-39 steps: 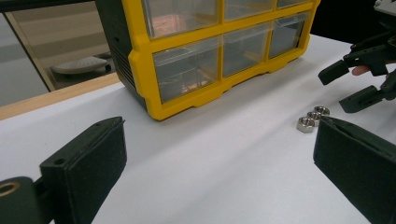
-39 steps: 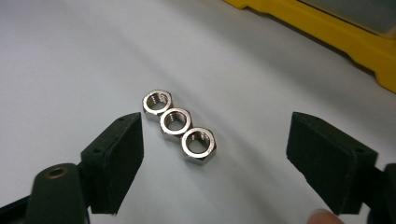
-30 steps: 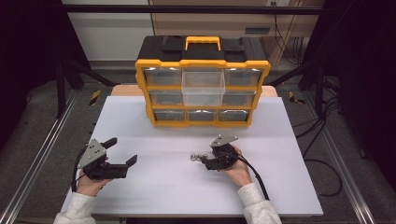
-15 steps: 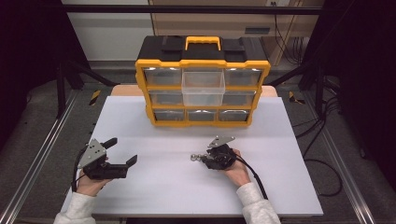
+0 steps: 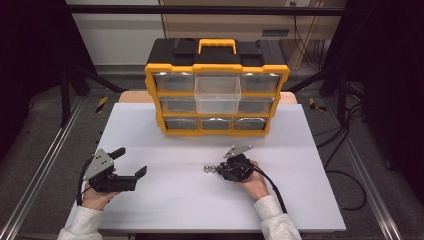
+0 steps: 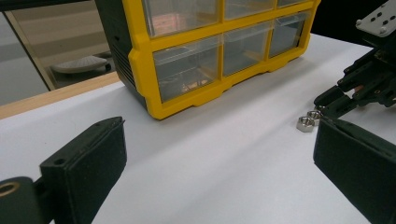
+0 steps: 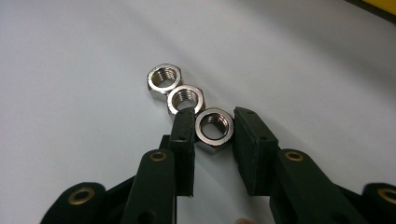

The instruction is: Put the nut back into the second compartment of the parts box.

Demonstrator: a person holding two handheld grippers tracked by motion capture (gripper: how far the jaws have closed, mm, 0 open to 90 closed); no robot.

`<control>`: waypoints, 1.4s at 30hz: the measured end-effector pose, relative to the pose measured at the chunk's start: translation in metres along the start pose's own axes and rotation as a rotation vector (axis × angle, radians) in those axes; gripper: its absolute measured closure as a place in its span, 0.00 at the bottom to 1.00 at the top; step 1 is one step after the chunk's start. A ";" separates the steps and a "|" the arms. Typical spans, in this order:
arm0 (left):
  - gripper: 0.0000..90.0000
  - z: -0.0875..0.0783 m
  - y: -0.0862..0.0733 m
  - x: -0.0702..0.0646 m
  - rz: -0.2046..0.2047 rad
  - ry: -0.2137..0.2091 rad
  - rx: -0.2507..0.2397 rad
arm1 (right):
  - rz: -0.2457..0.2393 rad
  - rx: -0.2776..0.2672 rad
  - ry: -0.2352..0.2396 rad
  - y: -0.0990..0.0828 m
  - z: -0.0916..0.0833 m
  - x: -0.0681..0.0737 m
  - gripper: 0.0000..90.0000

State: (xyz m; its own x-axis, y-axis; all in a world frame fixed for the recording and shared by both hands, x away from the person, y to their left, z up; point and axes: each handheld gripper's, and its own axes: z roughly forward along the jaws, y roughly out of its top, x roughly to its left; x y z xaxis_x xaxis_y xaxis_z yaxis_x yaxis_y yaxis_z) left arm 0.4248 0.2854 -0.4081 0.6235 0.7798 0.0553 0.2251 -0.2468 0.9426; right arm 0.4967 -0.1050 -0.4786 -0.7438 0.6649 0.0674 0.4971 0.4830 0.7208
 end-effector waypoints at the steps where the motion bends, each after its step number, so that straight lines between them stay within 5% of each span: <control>1: 0.02 0.000 0.000 0.000 0.000 -0.001 0.000 | 0.006 0.000 0.002 0.000 0.000 0.000 0.78; 25: 0.02 0.001 -0.001 -0.001 0.000 -0.003 0.003 | 0.026 -0.020 -0.014 0.005 -0.023 0.003 0.78; 42: 0.02 0.002 -0.001 -0.002 0.002 -0.007 0.004 | 0.023 -0.131 -0.015 0.022 -0.068 0.001 0.78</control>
State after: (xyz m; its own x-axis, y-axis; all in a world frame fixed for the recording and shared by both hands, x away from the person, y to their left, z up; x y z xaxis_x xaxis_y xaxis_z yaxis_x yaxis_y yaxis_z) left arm 0.4247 0.2833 -0.4101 0.6293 0.7752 0.0543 0.2273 -0.2505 0.9411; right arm 0.4767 -0.1325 -0.4160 -0.7254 0.6843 0.0751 0.4509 0.3898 0.8030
